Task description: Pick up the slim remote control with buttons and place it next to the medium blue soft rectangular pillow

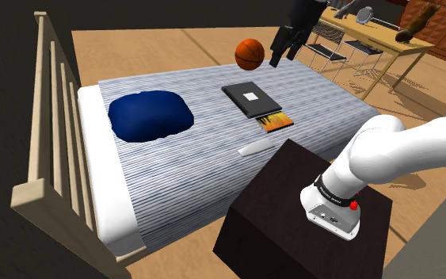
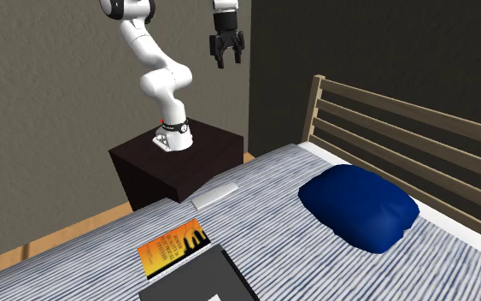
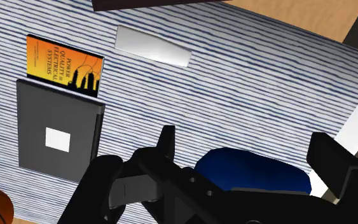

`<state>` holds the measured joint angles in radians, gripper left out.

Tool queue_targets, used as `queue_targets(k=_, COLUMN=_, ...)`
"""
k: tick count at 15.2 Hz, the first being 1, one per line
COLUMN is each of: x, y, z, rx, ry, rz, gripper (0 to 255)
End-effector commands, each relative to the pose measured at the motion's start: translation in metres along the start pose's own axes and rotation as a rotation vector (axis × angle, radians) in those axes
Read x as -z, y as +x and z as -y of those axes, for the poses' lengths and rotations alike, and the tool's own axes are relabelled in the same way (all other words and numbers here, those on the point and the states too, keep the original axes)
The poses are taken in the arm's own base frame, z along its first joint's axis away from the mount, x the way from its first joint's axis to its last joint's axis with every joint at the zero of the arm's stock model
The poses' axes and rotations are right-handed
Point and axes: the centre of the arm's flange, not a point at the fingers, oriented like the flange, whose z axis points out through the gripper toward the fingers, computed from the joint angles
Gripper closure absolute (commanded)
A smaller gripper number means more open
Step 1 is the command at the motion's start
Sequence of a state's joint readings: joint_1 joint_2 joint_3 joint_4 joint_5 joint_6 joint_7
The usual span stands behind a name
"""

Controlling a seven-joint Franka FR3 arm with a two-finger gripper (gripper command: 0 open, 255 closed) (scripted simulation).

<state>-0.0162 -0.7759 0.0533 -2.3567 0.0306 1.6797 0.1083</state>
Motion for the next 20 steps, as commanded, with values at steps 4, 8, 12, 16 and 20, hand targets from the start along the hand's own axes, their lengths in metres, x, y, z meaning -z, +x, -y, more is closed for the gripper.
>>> queue_targets(k=4, x=-0.037, y=-0.006, z=-0.011, rx=0.103, ry=0.004, rz=0.007, gripper=0)
queue_targets(k=8, x=-0.087, y=-0.012, z=-0.027, rx=0.241, ry=0.009, rz=0.016, gripper=0)
queue_targets(k=12, x=-0.137, y=-0.016, z=-0.044, rx=0.379, ry=0.014, rz=0.026, gripper=0)
queue_targets(k=16, x=-0.187, y=-0.019, z=-0.060, rx=0.517, ry=0.019, rz=0.035, gripper=0)
queue_targets(k=20, x=-0.238, y=-0.019, z=-0.077, rx=0.655, ry=0.025, rz=0.045, gripper=0)
